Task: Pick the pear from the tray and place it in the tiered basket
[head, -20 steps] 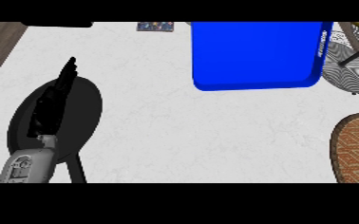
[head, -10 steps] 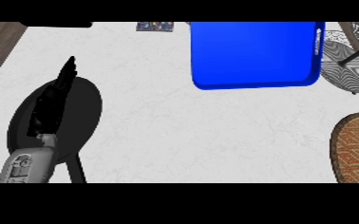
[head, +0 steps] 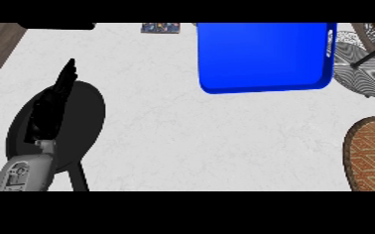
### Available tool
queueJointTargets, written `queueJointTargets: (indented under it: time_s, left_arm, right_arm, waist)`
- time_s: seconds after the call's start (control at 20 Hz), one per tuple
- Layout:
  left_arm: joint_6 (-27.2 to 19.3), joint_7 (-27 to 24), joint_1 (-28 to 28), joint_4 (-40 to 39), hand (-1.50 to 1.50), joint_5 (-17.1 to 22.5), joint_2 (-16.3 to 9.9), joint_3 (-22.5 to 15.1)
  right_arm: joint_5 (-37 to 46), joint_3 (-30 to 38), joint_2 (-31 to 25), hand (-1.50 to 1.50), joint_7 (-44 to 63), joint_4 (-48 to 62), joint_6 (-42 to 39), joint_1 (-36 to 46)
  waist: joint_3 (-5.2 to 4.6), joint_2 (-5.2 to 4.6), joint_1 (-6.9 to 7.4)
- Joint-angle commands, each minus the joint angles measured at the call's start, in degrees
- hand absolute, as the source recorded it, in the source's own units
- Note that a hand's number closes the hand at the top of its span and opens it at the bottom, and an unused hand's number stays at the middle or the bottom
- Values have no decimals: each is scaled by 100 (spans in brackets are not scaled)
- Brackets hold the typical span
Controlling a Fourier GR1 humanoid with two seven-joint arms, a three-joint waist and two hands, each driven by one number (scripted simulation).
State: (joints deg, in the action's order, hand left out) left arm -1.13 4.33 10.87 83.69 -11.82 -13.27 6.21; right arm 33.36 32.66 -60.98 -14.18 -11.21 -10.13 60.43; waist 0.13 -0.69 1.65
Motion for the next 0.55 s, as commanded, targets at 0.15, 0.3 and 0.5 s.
queueJointTargets:
  time_s: [0.15, 0.3, 0.5]
  left_arm:
    - [-48, 14, -6, 43, 0, -4, -6, 67]
    - [-45, -264, -297, 52, 0, -42, 20, 26]
    - [-42, 53, -110, 146, 0, -29, 43, 6]
  right_arm:
    - [-489, 511, -1012, -150, -389, 464, -1047, -900]
    - [-578, 586, -1204, -150, -804, 465, -1303, -1343]
    - [-934, 948, -1438, -150, -1131, 634, -1705, -1689]
  waist:
    - [15, 1, -112]
    - [17, -2, -73]
    - [35, -9, -98]
